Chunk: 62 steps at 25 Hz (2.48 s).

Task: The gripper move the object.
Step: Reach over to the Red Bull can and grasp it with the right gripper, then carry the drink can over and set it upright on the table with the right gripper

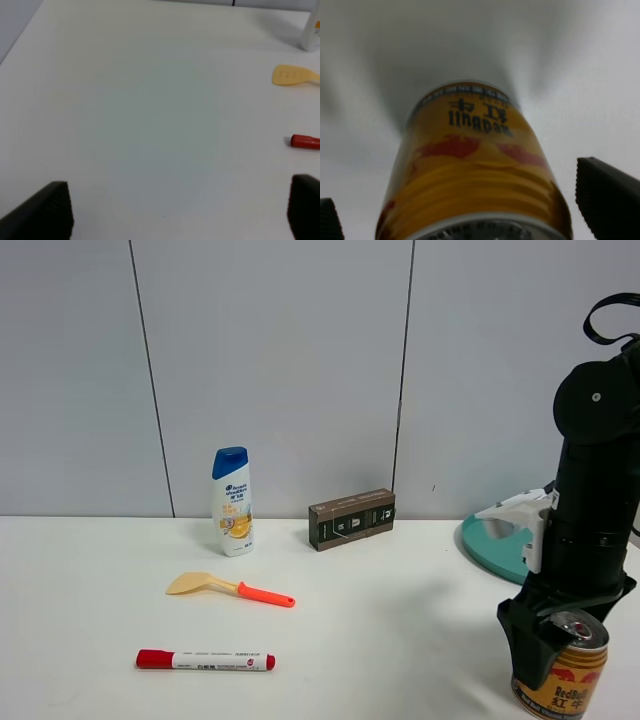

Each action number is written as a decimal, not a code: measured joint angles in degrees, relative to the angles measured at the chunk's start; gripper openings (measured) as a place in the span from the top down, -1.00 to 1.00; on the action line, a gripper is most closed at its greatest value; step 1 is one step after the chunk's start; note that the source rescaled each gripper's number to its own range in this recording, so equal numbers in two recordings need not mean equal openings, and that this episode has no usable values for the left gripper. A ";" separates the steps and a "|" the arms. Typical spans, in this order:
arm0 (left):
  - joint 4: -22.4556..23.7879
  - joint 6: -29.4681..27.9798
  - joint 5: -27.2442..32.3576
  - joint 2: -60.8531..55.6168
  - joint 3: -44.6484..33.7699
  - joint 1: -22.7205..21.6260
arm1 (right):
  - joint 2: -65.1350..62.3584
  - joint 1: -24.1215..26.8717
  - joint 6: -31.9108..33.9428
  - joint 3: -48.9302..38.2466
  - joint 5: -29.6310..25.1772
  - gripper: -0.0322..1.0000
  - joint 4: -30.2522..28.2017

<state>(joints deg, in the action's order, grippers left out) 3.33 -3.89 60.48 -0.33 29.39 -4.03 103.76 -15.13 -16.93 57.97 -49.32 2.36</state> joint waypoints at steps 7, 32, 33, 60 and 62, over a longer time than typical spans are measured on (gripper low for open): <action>0.00 0.00 0.00 0.00 0.00 0.00 | 0.00 0.00 0.11 0.00 0.05 -0.61 -1.82; 0.00 0.00 0.00 0.00 0.00 0.00 | 0.00 -0.05 0.63 0.00 -2.43 0.94 -2.36; 0.00 0.00 0.00 0.00 0.00 0.00 | 0.00 -0.05 0.63 0.00 -2.50 0.94 -2.36; 0.00 0.00 0.00 0.00 0.00 0.00 | -0.49 -3.10 1.08 35.07 -19.69 0.94 0.19; 0.00 0.00 0.00 0.00 0.00 0.00 | -0.51 -4.41 1.08 35.35 -19.91 0.94 0.14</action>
<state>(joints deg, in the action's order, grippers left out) 3.33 -3.89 60.48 -0.33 29.39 -4.03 103.25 -19.54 -15.85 93.32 -69.24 2.50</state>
